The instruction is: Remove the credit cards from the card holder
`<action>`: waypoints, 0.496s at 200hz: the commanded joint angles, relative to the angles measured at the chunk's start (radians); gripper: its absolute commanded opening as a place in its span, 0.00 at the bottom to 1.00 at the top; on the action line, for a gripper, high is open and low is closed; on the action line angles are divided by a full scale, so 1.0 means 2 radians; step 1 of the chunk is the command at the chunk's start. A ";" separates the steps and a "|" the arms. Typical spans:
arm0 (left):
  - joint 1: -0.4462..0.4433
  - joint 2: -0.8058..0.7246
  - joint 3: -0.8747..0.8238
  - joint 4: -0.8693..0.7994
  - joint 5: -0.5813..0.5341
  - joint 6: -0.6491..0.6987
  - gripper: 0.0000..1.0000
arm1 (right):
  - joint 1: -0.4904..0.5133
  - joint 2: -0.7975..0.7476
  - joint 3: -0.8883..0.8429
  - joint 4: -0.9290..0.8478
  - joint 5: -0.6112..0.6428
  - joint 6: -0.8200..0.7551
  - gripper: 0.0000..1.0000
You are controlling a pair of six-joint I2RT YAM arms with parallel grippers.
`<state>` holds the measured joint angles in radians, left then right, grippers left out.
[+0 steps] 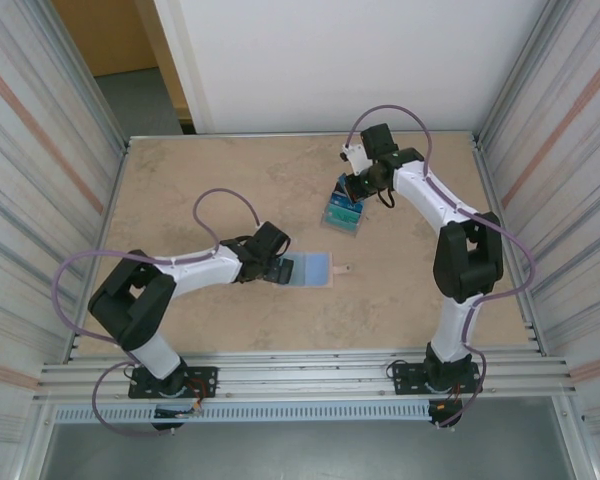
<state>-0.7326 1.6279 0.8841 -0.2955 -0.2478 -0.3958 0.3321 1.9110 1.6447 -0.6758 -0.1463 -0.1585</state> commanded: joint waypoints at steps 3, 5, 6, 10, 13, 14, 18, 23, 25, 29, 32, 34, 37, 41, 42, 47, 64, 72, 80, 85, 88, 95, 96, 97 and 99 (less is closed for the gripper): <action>0.004 -0.035 -0.005 -0.017 -0.003 0.003 0.99 | -0.001 0.018 0.023 -0.021 0.011 -0.044 0.04; 0.003 -0.036 -0.005 -0.018 -0.002 0.003 0.99 | -0.002 0.019 0.023 -0.021 0.011 -0.045 0.04; 0.003 -0.037 -0.005 -0.018 -0.002 0.002 0.99 | -0.001 0.019 0.025 -0.021 0.010 -0.046 0.04; 0.004 -0.040 -0.004 -0.019 -0.002 0.003 0.99 | -0.001 0.020 0.025 -0.022 0.010 -0.050 0.04; 0.004 -0.042 -0.004 -0.020 -0.002 0.003 0.99 | 0.000 0.021 0.026 -0.023 0.010 -0.052 0.04; 0.004 -0.043 -0.004 -0.020 -0.002 0.003 0.99 | 0.000 0.022 0.027 -0.023 0.010 -0.053 0.04; 0.004 -0.047 -0.003 -0.021 -0.001 0.003 0.99 | 0.000 0.023 0.027 -0.024 0.010 -0.055 0.04; 0.004 -0.051 -0.003 -0.022 -0.001 0.003 0.99 | 0.000 0.025 0.028 -0.025 0.009 -0.059 0.04; 0.004 -0.052 -0.003 -0.022 -0.001 0.003 0.99 | 0.000 0.026 0.029 -0.025 0.009 -0.060 0.04; 0.004 -0.055 -0.003 -0.023 -0.001 0.003 0.99 | 0.001 0.027 0.029 -0.025 0.009 -0.063 0.04; 0.004 -0.058 -0.003 -0.024 -0.002 0.003 0.99 | 0.001 0.028 0.029 -0.025 0.009 -0.066 0.04; 0.004 -0.060 -0.002 -0.025 -0.002 0.003 0.99 | 0.002 0.028 0.029 -0.025 0.010 -0.067 0.04; 0.004 -0.062 -0.002 -0.025 -0.002 0.003 0.99 | 0.002 0.029 0.029 -0.026 0.010 -0.069 0.04; 0.004 -0.065 -0.001 -0.026 -0.003 0.003 0.99 | 0.003 0.030 0.029 -0.025 0.011 -0.072 0.04; 0.004 -0.066 -0.001 -0.026 -0.003 0.003 0.99 | 0.003 0.031 0.029 -0.025 0.011 -0.073 0.04; 0.004 -0.070 0.000 -0.028 -0.003 0.003 0.99 | 0.003 0.033 0.029 -0.026 0.012 -0.076 0.04; 0.004 -0.080 0.001 -0.031 -0.004 0.003 0.99 | 0.004 0.039 0.031 -0.023 0.025 -0.084 0.05; 0.004 -0.085 0.002 -0.032 -0.005 0.004 0.99 | 0.005 0.044 0.035 -0.024 0.030 -0.088 0.04; 0.004 -0.088 0.002 -0.033 -0.005 0.004 0.99 | 0.005 0.049 0.039 -0.026 0.034 -0.090 0.04; 0.004 -0.090 0.003 -0.034 -0.006 0.004 0.99 | 0.005 0.052 0.041 -0.027 0.035 -0.092 0.04; 0.004 -0.090 0.003 -0.035 -0.005 0.004 0.99 | 0.005 0.054 0.042 -0.028 0.037 -0.093 0.04; 0.004 -0.092 0.003 -0.035 -0.006 0.003 0.99 | 0.005 0.057 0.045 -0.027 0.041 -0.095 0.04; 0.005 -0.092 0.003 -0.036 -0.006 0.003 0.99 | 0.006 0.057 0.045 -0.027 0.042 -0.096 0.04; 0.005 -0.093 0.002 -0.036 -0.006 0.003 0.99 | 0.006 0.058 0.045 -0.027 0.043 -0.096 0.04; 0.005 -0.093 0.002 -0.036 -0.006 0.003 0.99 | 0.006 0.059 0.045 -0.027 0.043 -0.097 0.04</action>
<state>-0.7326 1.4769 0.8833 -0.3359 -0.2478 -0.3958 0.3347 1.9980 1.6924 -0.7063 -0.1001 -0.3035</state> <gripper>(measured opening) 0.987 0.062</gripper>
